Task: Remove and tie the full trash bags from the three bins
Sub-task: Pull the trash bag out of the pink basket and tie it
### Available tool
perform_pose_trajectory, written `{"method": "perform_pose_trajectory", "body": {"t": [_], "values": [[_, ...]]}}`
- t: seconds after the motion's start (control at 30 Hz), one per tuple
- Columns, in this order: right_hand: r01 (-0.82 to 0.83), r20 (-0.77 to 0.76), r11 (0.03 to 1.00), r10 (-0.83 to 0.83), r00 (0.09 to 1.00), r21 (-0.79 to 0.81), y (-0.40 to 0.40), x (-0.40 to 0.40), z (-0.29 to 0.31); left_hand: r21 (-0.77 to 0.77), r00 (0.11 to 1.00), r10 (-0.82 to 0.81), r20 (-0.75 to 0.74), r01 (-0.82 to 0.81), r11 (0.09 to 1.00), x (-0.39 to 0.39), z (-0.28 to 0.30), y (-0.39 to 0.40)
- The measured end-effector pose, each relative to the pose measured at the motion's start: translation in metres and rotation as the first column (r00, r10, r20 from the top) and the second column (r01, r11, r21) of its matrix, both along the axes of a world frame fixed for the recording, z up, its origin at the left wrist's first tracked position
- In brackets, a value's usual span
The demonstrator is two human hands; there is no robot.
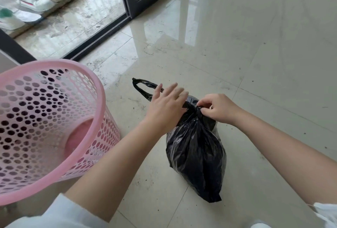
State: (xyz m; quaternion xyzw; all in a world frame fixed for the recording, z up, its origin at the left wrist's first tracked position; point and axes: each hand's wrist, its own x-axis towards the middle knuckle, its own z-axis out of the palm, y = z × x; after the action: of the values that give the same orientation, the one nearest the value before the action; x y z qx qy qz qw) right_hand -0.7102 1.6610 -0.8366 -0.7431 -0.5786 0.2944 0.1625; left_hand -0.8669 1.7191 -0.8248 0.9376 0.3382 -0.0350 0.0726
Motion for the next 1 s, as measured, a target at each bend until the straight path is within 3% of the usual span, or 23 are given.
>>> {"method": "perform_pose_trajectory", "body": {"t": [0.07,0.2,0.27,0.37,0.53,0.67,0.73,0.9,1.0], "values": [[-0.054,0.065,0.998,0.051,0.997,0.031,-0.002,-0.003,0.000,-0.046,0.989,-0.028,-0.145,0.022,0.999,0.004,-0.007,0.001],[-0.182,0.302,0.982,0.157,0.940,0.057,-0.009,-0.004,-0.009,0.004,0.997,-0.050,-0.061,0.050,0.999,-0.005,-0.027,-0.001],[-0.263,0.405,0.961,0.207,0.891,0.089,-0.015,0.001,-0.017,0.005,0.993,-0.062,-0.104,0.063,0.998,-0.011,-0.034,-0.002],[-0.338,0.474,0.934,0.248,0.845,0.114,-0.027,0.013,-0.032,0.017,0.978,-0.117,-0.170,0.122,0.992,-0.019,-0.045,-0.002],[-0.436,0.507,0.900,0.377,0.775,-0.001,-0.045,0.015,-0.050,-0.032,0.956,-0.162,-0.243,0.159,0.987,-0.031,-0.058,-0.008],[-0.417,0.496,0.909,0.366,0.787,-0.009,-0.051,0.016,-0.062,-0.101,0.956,-0.157,-0.249,0.136,0.986,-0.027,-0.061,-0.016],[-0.383,0.515,0.922,0.300,0.803,0.061,-0.054,0.011,-0.058,-0.144,0.967,-0.138,-0.214,0.109,0.984,-0.028,-0.060,-0.017],[-0.040,0.336,0.973,-0.040,0.941,0.229,-0.065,-0.017,-0.034,-0.342,0.962,-0.082,-0.262,-0.013,0.940,-0.046,-0.051,-0.012],[-0.024,0.308,0.990,0.066,0.949,-0.139,-0.066,-0.036,-0.027,-0.245,0.959,-0.011,-0.284,-0.061,0.968,-0.049,-0.051,-0.017]]}}
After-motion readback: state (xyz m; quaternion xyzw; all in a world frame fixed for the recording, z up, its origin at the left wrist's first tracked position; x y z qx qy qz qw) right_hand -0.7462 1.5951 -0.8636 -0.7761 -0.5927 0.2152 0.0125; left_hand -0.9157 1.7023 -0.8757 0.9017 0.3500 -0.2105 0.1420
